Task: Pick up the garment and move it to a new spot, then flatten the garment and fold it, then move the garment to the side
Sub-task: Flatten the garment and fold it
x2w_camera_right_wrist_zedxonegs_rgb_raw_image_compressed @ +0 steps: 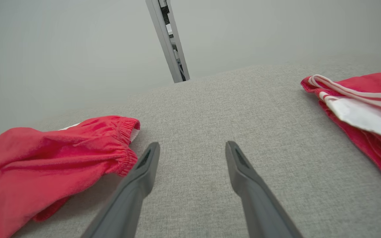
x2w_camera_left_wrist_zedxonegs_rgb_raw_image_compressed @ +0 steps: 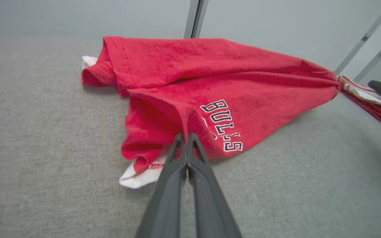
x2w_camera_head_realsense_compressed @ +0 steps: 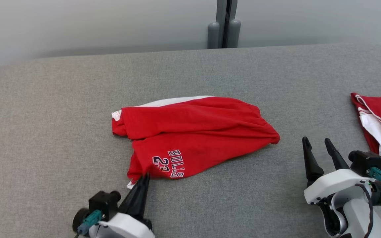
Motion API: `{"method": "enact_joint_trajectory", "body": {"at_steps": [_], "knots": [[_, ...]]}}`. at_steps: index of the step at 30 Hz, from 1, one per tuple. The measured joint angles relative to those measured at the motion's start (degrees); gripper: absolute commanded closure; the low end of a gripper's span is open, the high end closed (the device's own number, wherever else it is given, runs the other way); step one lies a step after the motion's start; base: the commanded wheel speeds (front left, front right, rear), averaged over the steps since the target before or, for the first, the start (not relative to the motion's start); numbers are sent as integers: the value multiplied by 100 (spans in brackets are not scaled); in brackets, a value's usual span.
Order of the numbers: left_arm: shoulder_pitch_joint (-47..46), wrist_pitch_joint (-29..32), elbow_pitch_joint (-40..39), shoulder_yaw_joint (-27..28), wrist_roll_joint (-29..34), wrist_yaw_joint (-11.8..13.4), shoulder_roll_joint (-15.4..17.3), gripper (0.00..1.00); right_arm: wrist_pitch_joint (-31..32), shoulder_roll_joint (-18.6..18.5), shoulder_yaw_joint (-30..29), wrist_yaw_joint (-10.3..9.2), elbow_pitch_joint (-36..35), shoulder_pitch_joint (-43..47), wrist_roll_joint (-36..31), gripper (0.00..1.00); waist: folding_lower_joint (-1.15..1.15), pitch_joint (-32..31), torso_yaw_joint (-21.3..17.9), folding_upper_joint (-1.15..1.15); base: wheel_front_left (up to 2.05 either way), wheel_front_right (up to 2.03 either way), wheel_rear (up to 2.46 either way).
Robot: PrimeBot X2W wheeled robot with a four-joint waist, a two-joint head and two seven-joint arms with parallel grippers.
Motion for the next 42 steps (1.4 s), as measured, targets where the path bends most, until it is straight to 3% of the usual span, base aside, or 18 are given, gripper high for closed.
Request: {"method": "enact_joint_trajectory", "body": {"at_steps": [10,16,24,32,35,39,40,41,42], "knots": [[-241,-2,-1738,-174,96,-175,-3,100,-1,100,-229,0,85,292,81,0,0,-497,-19,0,0,0,0],[-399,-7,-2048,-291,45,-65,-5,100,-1,143,-289,0,37,370,123,0,0,-555,-46,0,0,0,0],[-589,-3,-755,459,-137,460,-7,100,-3,172,-97,0,-99,218,143,0,0,-152,-93,0,0,0,0],[-1158,-1,605,1482,143,593,30,100,-5,176,156,0,-213,-30,133,0,0,374,-186,0,0,0,0],[-1279,-2,975,1728,198,589,23,96,-5,151,296,0,-224,-41,135,0,0,499,-192,0,0,0,0],[-1326,0,1232,1942,272,583,26,100,-5,145,486,0,-276,-74,191,0,0,557,-170,0,0,0,0],[-1360,0,1259,1983,333,573,27,68,-5,145,583,0,-316,-92,233,0,0,568,-158,0,0,0,0],[-1388,-1,1277,2015,372,538,22,0,-5,137,687,0,-348,-115,252,0,0,577,-142,0,0,0,0],[-1396,-1,1295,2043,412,526,19,0,-5,124,802,0,-400,-126,278,0,0,584,-123,0,0,0,0]]}}
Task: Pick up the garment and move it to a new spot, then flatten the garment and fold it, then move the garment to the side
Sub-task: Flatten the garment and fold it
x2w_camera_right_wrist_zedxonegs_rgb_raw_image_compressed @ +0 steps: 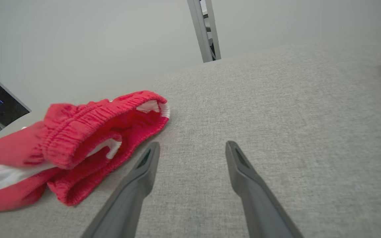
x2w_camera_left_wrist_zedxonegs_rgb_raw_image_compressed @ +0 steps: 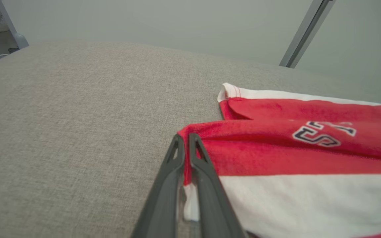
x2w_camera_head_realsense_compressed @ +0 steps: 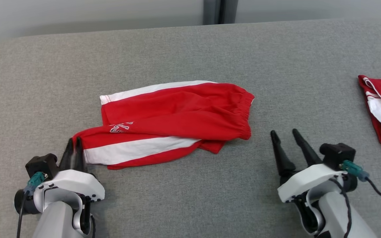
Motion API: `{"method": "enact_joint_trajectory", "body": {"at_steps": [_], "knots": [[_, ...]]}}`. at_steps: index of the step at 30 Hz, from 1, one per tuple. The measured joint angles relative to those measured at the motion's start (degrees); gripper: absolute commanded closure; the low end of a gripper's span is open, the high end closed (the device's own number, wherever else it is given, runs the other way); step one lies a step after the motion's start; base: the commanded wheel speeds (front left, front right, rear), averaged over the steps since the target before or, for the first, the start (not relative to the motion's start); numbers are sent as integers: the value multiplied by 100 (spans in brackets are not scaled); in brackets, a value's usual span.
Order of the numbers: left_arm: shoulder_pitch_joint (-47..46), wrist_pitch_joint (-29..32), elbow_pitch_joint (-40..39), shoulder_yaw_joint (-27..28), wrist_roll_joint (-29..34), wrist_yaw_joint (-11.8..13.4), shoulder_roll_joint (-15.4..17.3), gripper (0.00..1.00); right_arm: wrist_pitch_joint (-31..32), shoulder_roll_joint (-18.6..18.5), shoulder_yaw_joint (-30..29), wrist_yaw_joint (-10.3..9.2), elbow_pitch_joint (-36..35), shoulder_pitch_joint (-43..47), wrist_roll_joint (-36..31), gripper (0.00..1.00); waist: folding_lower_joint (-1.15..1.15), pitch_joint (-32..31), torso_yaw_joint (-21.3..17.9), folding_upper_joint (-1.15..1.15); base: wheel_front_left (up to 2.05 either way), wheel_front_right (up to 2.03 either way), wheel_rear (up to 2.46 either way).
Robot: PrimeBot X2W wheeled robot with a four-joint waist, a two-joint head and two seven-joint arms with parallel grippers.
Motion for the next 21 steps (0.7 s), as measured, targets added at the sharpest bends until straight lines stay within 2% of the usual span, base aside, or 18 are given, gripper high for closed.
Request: {"method": "enact_joint_trajectory", "body": {"at_steps": [5,9,15,21], "knots": [[21,1,-186,69,143,-94,-10,0,0,-41,690,0,-204,4,278,0,0,-2,136,0,0,0,0],[153,-1,-477,-97,-32,-103,-11,0,0,-180,1179,0,-487,44,560,0,0,-11,247,0,0,0,0],[443,0,-875,-516,-275,-18,-19,0,0,-456,1399,0,-593,220,937,0,0,-36,410,0,0,0,0],[515,0,-1096,-635,-282,42,-19,0,0,-475,1667,0,-453,212,1184,2,0,-30,488,0,0,0,0]]}}
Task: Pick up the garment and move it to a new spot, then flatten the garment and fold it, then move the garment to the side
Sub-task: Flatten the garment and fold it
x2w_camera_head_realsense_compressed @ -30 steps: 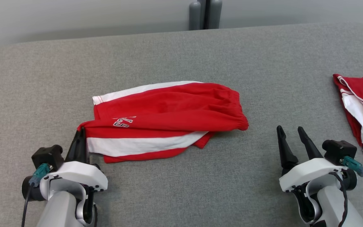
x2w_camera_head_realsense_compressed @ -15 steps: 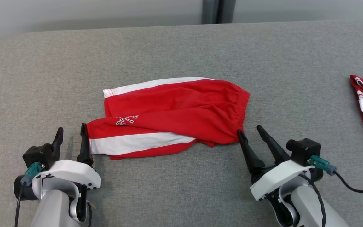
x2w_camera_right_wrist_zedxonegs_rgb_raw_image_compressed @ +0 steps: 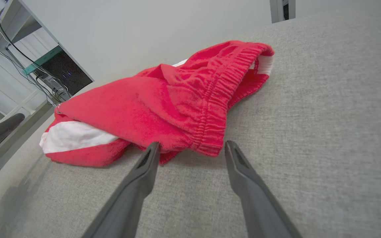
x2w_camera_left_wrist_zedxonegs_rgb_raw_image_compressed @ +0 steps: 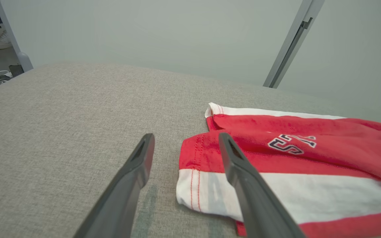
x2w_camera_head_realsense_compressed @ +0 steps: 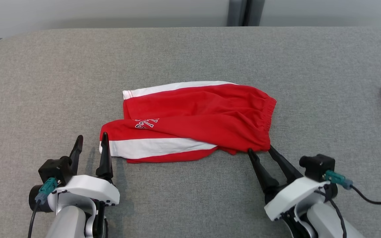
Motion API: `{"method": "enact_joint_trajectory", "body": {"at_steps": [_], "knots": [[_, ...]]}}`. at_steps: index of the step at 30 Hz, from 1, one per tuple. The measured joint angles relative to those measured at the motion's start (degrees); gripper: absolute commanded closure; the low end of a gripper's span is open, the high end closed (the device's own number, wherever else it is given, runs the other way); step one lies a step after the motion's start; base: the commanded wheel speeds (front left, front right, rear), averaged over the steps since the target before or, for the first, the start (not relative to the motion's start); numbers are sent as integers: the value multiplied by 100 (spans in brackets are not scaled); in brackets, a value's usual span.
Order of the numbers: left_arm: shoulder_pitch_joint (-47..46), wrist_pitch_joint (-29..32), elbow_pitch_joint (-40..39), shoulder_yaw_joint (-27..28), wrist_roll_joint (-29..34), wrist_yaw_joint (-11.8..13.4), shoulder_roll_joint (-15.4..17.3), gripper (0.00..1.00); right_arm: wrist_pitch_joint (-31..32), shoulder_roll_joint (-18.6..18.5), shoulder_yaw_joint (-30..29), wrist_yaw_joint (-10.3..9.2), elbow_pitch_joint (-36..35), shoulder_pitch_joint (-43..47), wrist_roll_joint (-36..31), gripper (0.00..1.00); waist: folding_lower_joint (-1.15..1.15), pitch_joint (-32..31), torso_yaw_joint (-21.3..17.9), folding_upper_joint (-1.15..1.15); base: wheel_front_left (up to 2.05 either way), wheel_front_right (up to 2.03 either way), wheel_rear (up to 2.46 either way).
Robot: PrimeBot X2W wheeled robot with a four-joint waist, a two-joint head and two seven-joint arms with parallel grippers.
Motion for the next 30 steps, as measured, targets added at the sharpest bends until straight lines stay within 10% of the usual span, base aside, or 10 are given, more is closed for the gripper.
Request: {"method": "enact_joint_trajectory", "body": {"at_steps": [3,30], "knots": [[8,0,-82,-33,-4,16,-1,0,0,-9,56,0,-24,-186,34,100,0,6,33,0,0,0,0],[582,0,-151,-397,-185,9,3,0,553,-344,-453,0,-1461,-485,-748,100,0,-502,-77,0,0,0,0]]}}
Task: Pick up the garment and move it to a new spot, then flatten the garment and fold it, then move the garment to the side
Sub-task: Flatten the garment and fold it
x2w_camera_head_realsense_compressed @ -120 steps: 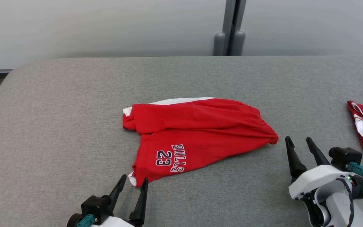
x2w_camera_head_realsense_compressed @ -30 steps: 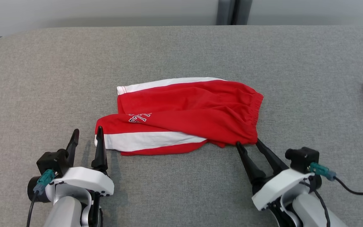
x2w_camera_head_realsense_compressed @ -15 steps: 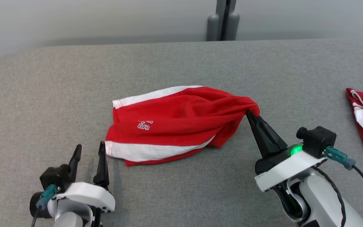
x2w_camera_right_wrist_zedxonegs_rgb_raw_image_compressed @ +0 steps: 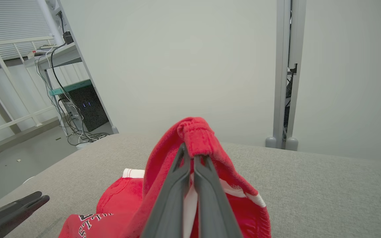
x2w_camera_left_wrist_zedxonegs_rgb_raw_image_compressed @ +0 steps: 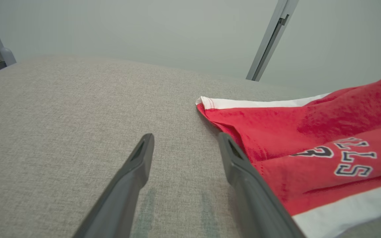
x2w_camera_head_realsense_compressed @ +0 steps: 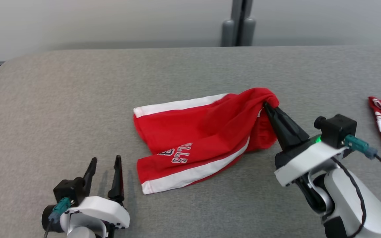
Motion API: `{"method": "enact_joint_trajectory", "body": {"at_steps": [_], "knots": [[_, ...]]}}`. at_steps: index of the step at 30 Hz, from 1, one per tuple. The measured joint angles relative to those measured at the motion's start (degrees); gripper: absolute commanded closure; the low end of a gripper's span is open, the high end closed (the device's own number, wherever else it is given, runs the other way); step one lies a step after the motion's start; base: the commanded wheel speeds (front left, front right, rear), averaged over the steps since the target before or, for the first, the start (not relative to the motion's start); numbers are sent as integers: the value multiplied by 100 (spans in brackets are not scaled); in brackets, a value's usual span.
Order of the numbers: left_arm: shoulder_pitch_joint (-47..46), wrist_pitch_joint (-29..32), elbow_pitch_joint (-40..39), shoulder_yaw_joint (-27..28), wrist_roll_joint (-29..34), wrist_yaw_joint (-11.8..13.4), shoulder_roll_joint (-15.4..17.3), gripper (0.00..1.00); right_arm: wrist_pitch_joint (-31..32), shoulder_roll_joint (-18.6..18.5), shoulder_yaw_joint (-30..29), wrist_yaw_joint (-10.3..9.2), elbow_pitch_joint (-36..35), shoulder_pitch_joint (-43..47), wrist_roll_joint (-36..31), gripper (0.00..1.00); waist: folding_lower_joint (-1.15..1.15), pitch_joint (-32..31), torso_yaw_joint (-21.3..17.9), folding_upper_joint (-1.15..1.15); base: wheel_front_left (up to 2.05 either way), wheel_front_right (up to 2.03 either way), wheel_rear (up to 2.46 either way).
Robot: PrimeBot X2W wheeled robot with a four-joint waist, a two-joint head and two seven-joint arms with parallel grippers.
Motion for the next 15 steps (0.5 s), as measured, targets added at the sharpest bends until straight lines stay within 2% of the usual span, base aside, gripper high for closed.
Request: {"method": "enact_joint_trajectory", "body": {"at_steps": [7,8,9,10,11,15], "knots": [[-185,0,-16,-559,-177,7,-3,0,135,101,-335,0,1450,-858,-426,100,0,266,656,0,0,0,0],[-211,0,-22,-646,-208,7,-1,0,98,111,-388,0,1697,-988,-495,90,0,312,766,0,0,0,0],[-235,0,-31,-712,-218,8,0,0,78,123,-441,0,1948,-1133,-552,62,0,359,871,0,0,0,0],[-257,0,-44,-776,-238,15,-1,0,99,129,-497,0,2259,-1289,-632,8,0,411,972,0,0,0,0],[-263,0,-55,-837,-270,36,-2,0,83,122,-579,1,2554,-1427,-737,0,0,465,1073,0,0,0,0],[-289,0,-94,-984,-360,87,0,0,-166,105,-828,0,3420,-1813,-882,0,0,683,1402,0,0,0,0]]}}
